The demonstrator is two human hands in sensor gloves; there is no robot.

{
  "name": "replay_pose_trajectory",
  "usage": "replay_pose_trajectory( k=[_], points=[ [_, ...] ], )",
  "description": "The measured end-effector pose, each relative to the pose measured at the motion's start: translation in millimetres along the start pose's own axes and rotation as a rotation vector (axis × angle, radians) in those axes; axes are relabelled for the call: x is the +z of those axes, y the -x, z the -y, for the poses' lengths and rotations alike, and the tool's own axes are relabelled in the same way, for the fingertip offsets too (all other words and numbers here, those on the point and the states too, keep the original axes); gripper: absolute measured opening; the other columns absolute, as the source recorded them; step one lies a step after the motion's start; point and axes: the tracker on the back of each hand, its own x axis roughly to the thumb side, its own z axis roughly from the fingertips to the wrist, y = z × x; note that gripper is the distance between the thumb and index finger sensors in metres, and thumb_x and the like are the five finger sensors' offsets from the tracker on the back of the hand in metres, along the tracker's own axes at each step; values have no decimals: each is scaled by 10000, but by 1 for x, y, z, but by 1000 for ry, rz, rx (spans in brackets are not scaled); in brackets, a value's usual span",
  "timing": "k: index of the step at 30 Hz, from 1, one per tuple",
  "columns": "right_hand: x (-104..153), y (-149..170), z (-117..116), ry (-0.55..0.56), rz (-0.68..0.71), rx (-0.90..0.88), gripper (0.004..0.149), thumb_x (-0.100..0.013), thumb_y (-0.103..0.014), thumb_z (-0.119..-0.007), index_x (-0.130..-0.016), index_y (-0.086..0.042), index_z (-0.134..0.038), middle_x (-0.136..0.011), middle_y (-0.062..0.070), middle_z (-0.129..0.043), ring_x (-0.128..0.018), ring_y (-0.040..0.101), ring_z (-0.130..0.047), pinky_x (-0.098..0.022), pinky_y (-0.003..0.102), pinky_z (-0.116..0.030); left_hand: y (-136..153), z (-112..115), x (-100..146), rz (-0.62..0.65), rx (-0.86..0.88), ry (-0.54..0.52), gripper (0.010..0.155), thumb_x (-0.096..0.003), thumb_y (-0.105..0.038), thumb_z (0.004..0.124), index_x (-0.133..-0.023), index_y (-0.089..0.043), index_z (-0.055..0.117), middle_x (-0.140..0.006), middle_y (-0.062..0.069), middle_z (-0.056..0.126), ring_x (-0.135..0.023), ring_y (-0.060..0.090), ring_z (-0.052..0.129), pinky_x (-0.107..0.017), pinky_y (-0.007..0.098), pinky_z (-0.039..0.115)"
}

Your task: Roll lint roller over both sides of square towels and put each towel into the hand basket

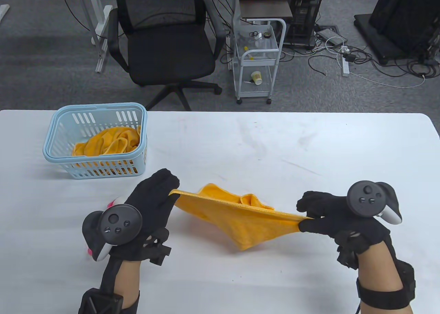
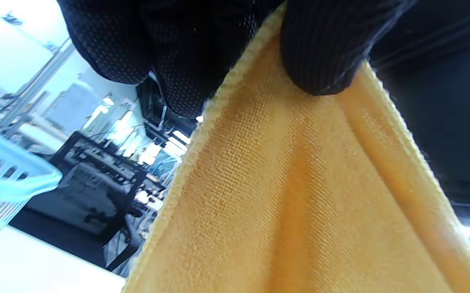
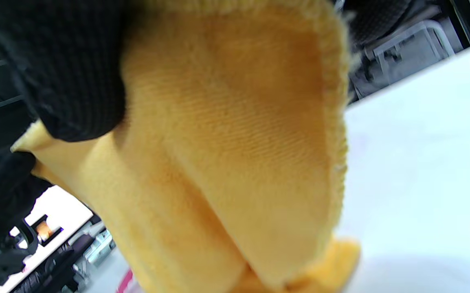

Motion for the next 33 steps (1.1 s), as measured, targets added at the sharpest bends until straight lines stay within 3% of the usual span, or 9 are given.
replay_pose_trajectory(
  k=[3, 7, 12, 14, 16, 23, 25, 28, 33],
  points=[
    [12, -26, 33, 71, 47, 26, 428, -434, -522, -948, -569, -116, -963, -947, 139, -869, -966, 494, -708, -655, 735, -551, -13, -25, -1, 47, 14, -8, 393, -508, -415, 838, -886, -315, 882, -973, 30, 848, -770, 296, 980, -655, 601, 765],
    [21, -60, 71, 50, 69, 78, 431, -463, -459, -938, -759, -149, -895, -1010, 159, -807, -984, 499, -684, -655, 734, -559, -31, -61, -7, 105, 26, -6, 392, -504, -397, 853, -888, -322, 876, -784, 1, 962, -608, 231, 1054, -616, 569, 822],
    [20, -81, 105, 48, 52, 101, 428, -511, -302, -921, -906, -191, -797, -956, 135, -869, -934, 474, -781, -650, 712, -606, -33, -91, -27, 131, 24, 0, 404, -500, -376, 871, -900, -321, 857, -753, -19, 990, -590, 219, 1088, -627, 571, 821],
    [13, -78, 112, 74, 19, 109, 412, -524, -268, -900, -919, -202, -800, -818, 78, -956, -822, 414, -902, -640, 689, -651, -29, -91, -37, 115, 38, 26, 450, -503, -351, 878, -945, -319, 804, -741, -29, 1010, -592, 234, 1105, -631, 580, 815],
    [-1, -64, 116, 91, -38, 89, 422, -534, -257, -887, -942, -200, -800, -792, 85, -957, -780, 407, -912, -639, 684, -655, -20, -84, -53, 90, 22, 54, 452, -502, -354, 881, -945, -319, 799, -725, -44, 1040, -592, 241, 1131, -631, 577, 818],
    [-57, 2, 109, 268, -255, 19, 424, -526, -264, -900, -933, -176, -822, -774, 97, -948, -779, 411, -887, -653, 688, -620, 11, -22, -115, -33, -132, 73, 403, -503, -380, 851, -897, -298, 826, -740, -33, 1049, -627, 268, 1141, -634, 556, 820],
    [-69, 13, 107, 405, -299, 72, 405, -515, -273, -901, -908, -194, -837, -774, 82, -945, -794, 398, -879, -662, 688, -611, 16, -8, -132, -44, -195, 68, 388, -509, -393, 837, -893, -343, 820, -769, -42, 1037, -687, 286, 1115, -659, 570, 794],
    [-73, 12, 113, 520, -279, 46, 398, -518, -265, -890, -908, -220, -822, -805, 71, -924, -840, 393, -844, -683, 693, -583, 16, -10, -145, -38, -166, -9, 372, -508, -410, 840, -879, -392, 832, -878, -64, 983, -857, 318, 1012, -725, 650, 677],
    [-55, -18, 138, 751, -112, 11, 380, -517, -251, -896, -890, -279, -827, -855, 31, -898, -917, 371, -784, -720, 685, -544, -10, -46, -140, 103, -140, -148, 373, -502, -434, 839, -874, -455, 815, -1077, -119, 794, -1070, 315, 780, -782, 706, 526]
  ],
)
